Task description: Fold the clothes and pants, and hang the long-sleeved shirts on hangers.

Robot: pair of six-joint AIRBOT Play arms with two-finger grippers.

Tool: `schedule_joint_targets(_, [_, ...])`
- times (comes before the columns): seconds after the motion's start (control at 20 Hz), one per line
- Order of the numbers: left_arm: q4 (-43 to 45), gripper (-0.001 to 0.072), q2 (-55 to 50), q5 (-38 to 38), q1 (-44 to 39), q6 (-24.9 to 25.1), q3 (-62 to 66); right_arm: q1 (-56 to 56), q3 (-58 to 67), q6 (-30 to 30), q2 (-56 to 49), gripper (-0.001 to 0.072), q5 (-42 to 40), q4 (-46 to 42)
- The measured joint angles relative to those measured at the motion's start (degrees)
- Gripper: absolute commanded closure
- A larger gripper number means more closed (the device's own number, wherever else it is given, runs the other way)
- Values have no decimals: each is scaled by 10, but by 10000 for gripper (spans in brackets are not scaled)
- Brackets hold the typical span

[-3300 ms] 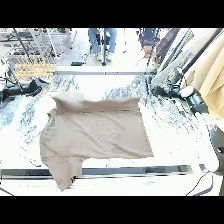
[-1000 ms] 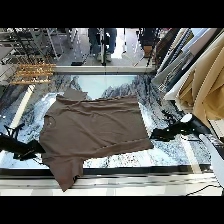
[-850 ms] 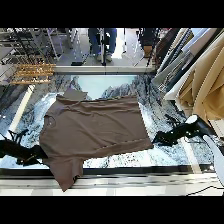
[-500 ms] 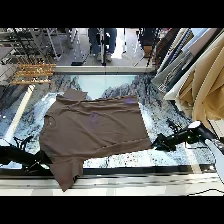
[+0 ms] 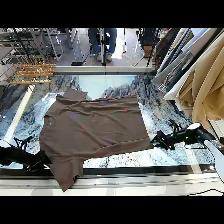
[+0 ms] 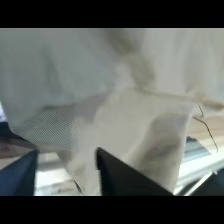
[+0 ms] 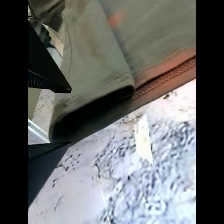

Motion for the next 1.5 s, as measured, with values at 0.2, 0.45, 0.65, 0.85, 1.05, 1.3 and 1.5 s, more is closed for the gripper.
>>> schedule_joint_targets(0.2, [6,669,0,2,0,0,0,24,0,10,0,535,-8,-4])
schedule_joint_targets(0.45, [43,700,0,-5,0,-9,0,38,10,32,2,696,24,-61])
schedule_joint_targets(0.65, [44,704,0,-12,0,-11,0,41,37,28,16,694,42,-89])
schedule_joint_targets(0.85, [43,564,0,-19,0,-4,0,41,57,21,21,340,71,-99])
schedule_joint_targets(1.05, [42,412,0,-21,0,-3,0,41,62,34,22,304,103,-102])
schedule_joint_targets(1.3, [12,309,0,-5,0,-9,-9,41,57,75,21,306,112,-108])
schedule_joint_targets(1.5, [-9,399,1,22,0,-9,-23,41,44,107,16,306,98,-115])
